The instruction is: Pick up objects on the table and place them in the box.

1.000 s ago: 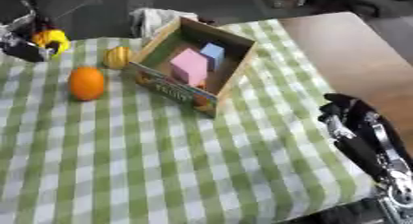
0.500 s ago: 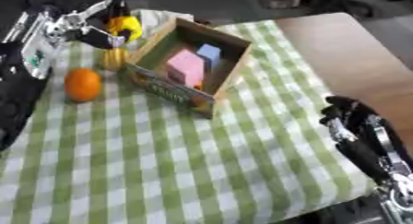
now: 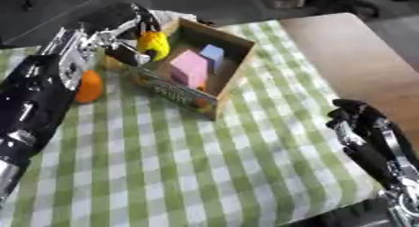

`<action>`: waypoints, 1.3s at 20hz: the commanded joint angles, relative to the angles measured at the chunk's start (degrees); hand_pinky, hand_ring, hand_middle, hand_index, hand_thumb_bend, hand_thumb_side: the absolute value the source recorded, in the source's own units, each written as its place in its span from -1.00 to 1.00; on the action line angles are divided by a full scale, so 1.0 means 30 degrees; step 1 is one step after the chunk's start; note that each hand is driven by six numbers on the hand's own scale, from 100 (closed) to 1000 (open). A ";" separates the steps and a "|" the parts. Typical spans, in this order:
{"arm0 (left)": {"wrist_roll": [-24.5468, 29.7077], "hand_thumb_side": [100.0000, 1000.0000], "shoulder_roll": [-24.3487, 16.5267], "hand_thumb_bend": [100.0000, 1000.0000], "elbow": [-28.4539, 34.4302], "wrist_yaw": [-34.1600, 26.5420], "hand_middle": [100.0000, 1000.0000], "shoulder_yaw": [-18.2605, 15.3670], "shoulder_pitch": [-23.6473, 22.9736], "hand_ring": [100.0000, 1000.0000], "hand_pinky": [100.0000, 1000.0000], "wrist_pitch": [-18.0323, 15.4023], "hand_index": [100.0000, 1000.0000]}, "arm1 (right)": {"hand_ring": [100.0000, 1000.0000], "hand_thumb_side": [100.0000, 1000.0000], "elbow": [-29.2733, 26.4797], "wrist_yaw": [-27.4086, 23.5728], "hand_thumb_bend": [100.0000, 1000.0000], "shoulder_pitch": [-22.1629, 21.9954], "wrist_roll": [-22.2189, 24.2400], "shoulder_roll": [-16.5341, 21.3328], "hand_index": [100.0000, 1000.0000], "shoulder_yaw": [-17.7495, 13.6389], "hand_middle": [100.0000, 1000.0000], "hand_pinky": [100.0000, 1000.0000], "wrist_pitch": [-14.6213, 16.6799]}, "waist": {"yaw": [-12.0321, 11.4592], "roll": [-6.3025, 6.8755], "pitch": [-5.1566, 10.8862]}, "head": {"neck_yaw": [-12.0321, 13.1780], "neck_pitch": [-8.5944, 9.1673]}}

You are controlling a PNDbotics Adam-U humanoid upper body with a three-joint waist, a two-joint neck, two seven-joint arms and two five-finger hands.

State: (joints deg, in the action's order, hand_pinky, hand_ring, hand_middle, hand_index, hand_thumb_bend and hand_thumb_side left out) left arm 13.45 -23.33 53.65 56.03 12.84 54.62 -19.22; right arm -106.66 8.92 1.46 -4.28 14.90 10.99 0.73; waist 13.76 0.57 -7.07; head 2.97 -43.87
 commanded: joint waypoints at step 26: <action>0.5874 -0.19 -0.3435 -0.22 -0.2212 0.1271 0.35 -0.2267 -0.1360 0.20 0.31 0.1324 0.68 | 0.14 -0.05 -0.0202 0.0065 -1.00 0.0104 -0.0091 0.0311 0.52 -0.0208 0.13 0.28 0.0003 | -0.0476 0.0054 0.0264 | -0.0511 -0.0083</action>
State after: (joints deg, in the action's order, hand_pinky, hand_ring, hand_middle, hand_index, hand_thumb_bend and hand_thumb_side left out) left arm 31.33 -32.67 47.32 59.10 6.88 49.74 -15.41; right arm -106.64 8.93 1.44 -4.36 14.91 10.76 0.71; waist 12.30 0.86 -7.00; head 1.61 -43.87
